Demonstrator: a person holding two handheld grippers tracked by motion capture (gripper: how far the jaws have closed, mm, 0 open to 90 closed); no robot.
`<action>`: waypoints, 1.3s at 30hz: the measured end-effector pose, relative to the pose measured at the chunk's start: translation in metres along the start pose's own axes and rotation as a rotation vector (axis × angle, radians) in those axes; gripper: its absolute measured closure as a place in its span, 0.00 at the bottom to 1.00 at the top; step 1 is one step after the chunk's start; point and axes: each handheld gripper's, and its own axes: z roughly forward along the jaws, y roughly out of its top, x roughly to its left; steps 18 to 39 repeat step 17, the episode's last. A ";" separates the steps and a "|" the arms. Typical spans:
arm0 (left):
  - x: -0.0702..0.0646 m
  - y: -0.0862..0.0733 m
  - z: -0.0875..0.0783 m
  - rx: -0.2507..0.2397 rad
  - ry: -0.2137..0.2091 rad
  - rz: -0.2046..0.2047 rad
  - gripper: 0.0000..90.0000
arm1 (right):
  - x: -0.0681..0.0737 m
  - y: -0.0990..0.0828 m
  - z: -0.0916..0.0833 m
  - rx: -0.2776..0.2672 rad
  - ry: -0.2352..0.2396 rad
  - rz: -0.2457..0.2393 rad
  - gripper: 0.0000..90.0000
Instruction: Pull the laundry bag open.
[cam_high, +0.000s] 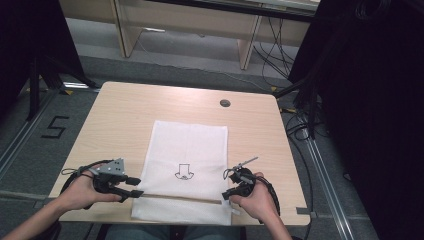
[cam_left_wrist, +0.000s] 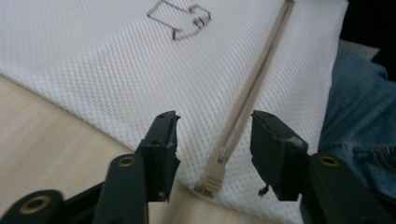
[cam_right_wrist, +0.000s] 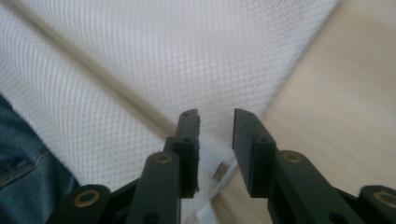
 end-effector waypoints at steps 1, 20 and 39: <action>0.000 0.001 0.000 -0.034 0.015 -0.014 0.52 | -0.001 0.001 -0.001 -0.023 -0.010 0.006 0.77; 0.039 -0.004 -0.023 -0.169 0.297 -0.171 0.41 | -0.018 0.002 -0.004 -0.136 -0.075 0.040 0.65; 0.039 -0.004 -0.023 -0.169 0.297 -0.171 0.41 | -0.018 0.002 -0.004 -0.136 -0.075 0.040 0.65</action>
